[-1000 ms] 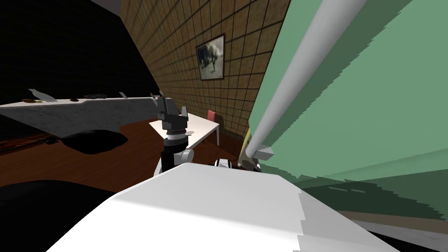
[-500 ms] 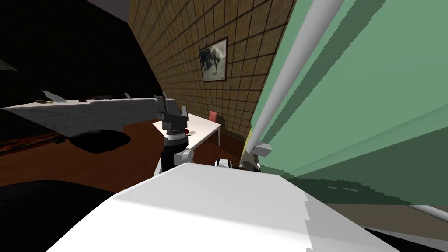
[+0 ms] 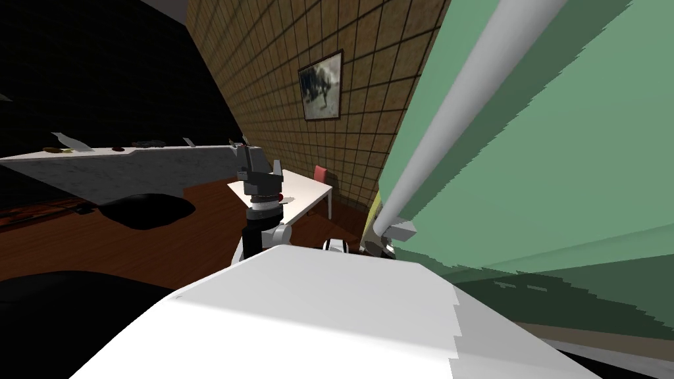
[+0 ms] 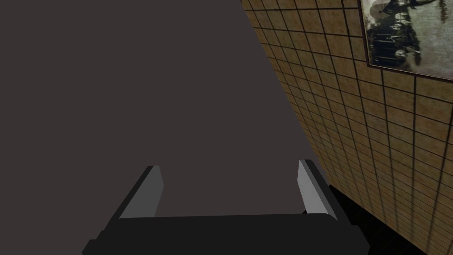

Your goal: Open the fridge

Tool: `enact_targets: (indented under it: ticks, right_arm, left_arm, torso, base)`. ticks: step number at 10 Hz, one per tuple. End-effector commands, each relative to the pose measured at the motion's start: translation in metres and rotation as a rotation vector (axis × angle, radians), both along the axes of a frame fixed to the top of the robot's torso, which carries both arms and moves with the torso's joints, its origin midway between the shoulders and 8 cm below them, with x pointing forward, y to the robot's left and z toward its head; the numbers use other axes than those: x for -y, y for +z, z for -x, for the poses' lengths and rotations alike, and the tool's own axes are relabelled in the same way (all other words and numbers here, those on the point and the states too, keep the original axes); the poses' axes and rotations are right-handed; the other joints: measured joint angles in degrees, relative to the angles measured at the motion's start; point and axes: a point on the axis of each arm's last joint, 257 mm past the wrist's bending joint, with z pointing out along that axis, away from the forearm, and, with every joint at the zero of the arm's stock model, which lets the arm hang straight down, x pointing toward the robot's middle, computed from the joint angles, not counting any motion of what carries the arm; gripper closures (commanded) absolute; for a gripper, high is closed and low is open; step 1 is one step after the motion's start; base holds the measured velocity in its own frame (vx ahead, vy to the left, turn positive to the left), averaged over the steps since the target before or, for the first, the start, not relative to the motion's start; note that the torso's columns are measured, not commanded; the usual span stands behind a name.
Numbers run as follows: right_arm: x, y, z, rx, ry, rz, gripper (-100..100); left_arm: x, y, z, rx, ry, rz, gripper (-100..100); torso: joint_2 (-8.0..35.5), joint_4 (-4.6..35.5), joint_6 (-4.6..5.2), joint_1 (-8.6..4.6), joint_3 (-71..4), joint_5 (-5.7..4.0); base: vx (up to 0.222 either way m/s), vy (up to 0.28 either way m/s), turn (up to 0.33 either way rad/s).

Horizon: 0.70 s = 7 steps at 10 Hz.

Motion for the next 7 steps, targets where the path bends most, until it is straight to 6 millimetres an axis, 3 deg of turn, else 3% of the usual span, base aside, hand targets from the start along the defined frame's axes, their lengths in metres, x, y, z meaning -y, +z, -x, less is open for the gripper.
enact_targets:
  ticks: [1, 5, 7]
  right_arm:
    - [-0.002, 0.010, -0.016, 0.033, 0.016, -0.010, -100]
    - [-0.005, 0.004, -0.012, 0.018, 0.017, -0.016, -100]
    - [0.016, 0.002, -0.002, 0.007, -0.050, -0.016, -100]
  left_arm:
    - [0.000, 0.000, 0.000, 0.000, 0.000, 0.000, 0]
    - [0.000, 0.000, 0.000, 0.000, 0.000, 0.000, 0]
    - [0.000, 0.000, 0.000, 0.000, 0.000, 0.000, 0]
  torso:
    - [-0.1, 0.0, -0.02, -0.02, -0.2, 0.11]
    - [-0.2, 0.0, -0.03, -0.06, -0.4, 0.20]
    - [0.8, 0.3, 0.20, -0.06, 0.4, 0.10]
  base:
    - [-0.004, 0.023, 0.035]
    - [-0.009, 0.033, -0.002]
    - [-0.149, -0.009, 0.289]
